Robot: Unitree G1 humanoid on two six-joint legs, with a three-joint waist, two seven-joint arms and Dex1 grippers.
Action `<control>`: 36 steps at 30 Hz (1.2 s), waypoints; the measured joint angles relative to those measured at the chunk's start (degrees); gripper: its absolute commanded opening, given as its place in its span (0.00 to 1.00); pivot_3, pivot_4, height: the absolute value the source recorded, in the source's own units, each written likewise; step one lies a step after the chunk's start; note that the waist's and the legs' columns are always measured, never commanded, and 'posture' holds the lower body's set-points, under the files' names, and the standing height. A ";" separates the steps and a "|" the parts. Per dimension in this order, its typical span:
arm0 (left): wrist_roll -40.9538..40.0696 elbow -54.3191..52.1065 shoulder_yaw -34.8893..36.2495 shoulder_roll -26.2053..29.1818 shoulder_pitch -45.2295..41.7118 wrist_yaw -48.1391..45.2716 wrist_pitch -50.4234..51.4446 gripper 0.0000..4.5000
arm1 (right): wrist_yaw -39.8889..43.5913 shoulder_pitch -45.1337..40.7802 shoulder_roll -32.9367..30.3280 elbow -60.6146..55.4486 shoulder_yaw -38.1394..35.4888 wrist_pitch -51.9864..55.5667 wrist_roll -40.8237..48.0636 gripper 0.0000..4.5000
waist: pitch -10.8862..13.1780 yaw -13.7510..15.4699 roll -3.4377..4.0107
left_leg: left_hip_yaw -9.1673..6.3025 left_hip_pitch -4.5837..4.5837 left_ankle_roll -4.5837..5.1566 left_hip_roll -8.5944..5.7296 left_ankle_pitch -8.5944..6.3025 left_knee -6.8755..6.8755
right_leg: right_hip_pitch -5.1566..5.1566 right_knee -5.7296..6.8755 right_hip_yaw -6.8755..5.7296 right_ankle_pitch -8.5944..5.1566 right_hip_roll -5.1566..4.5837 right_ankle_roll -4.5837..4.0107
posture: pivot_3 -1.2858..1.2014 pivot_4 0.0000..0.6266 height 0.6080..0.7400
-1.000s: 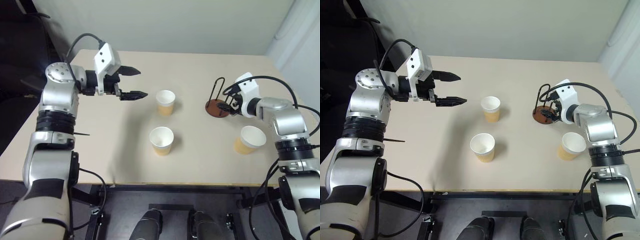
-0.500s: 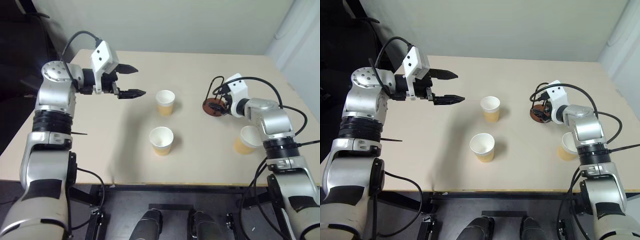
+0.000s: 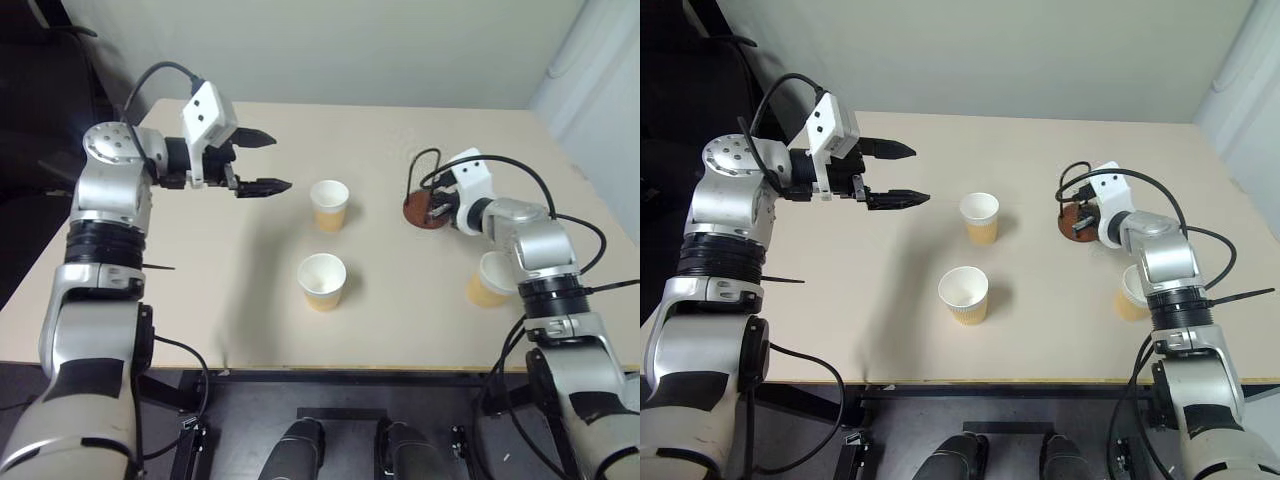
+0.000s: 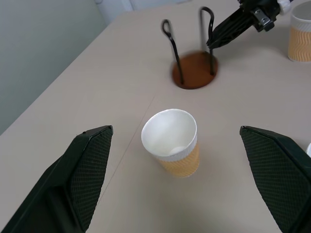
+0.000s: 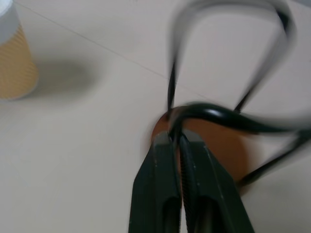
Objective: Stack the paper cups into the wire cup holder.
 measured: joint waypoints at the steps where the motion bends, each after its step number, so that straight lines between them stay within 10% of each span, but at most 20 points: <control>1: 0.00 0.00 0.00 0.01 0.01 0.00 0.00 1.00 | -0.09 0.00 0.17 -0.07 0.00 0.01 0.01 0.00 | 0.00 0.03 -0.01 | 0.00 0.00 0.00 0.00 0.00 0.01 | 0.01 0.00 0.00 0.00 0.00 0.00 | 0.52 0.24 1.00; 36: 1.11 3.31 -0.14 0.98 -1.50 -1.60 -1.49 1.00 | 18.35 6.51 -7.02 -19.40 2.62 10.83 13.73 0.00 | 0.00 -0.10 0.00 | -0.02 -0.07 -0.09 0.00 0.17 -0.02 | -0.03 -0.03 -0.02 0.02 0.02 -0.08 | 0.52 0.24 1.00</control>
